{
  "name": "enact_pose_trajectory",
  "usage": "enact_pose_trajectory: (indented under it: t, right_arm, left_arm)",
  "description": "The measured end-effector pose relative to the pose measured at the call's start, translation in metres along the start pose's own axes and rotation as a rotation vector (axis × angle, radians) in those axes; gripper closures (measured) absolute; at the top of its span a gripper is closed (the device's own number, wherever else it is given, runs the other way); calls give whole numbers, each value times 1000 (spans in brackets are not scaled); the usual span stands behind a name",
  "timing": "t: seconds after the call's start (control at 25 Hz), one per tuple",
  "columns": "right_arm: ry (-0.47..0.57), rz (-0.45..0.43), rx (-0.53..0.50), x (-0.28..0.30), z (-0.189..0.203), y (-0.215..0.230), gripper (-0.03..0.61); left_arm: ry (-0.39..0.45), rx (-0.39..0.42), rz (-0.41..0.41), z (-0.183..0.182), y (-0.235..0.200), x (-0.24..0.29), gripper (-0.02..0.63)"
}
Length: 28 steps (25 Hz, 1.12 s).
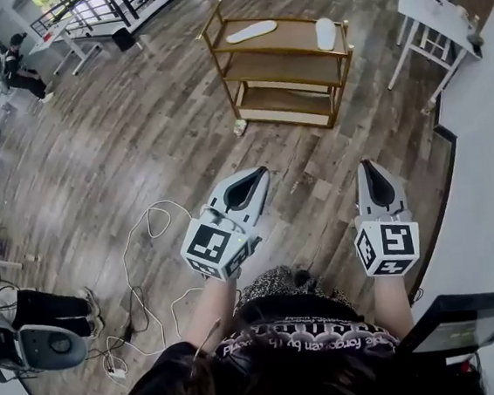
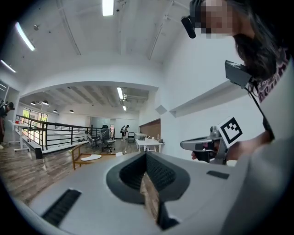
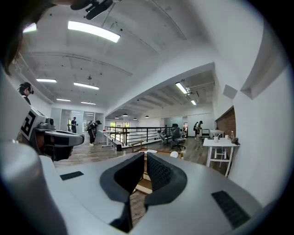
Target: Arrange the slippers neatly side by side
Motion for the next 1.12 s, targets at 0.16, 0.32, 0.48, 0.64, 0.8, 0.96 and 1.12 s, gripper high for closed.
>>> enact_pose_trajectory:
  t: [0.16, 0.32, 0.48, 0.64, 0.8, 0.96, 1.12]
  right_arm:
    - [-16, -22, -6, 51, 1, 6, 574]
    - [-28, -9, -4, 106, 2, 15, 574]
    - [-27, 42, -27, 171, -17, 32, 574]
    - [-25, 99, -22, 222, -30, 46, 574]
    - [-21, 126, -15, 262, -40, 56, 574]
    - [-20, 134, -13, 292, -45, 67, 574]
    - [-21, 135, -8, 323, -45, 88, 574]
  left_arm:
    - [-8, -38, -41, 8, -43, 31, 612]
    - [-12, -57, -31, 19, -88, 71, 612]
    - [-2, -32, 14, 12, -147, 123, 612]
    - [10, 0, 10, -1, -204, 159, 612]
    - [13, -11, 8, -9, -240, 194, 612]
    - [18, -5, -7, -14, -263, 227, 612]
    - [59, -13, -12, -22, -278, 262, 612]
Point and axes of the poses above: the fingertips, and each gripper's own axes: x forward along the fingers, y to its right, z out of its underside, the point moved 3 cm from there along -x, backward along the fingers, and after that the axes turned 2 degrees about -z, right-handed, at the moved point
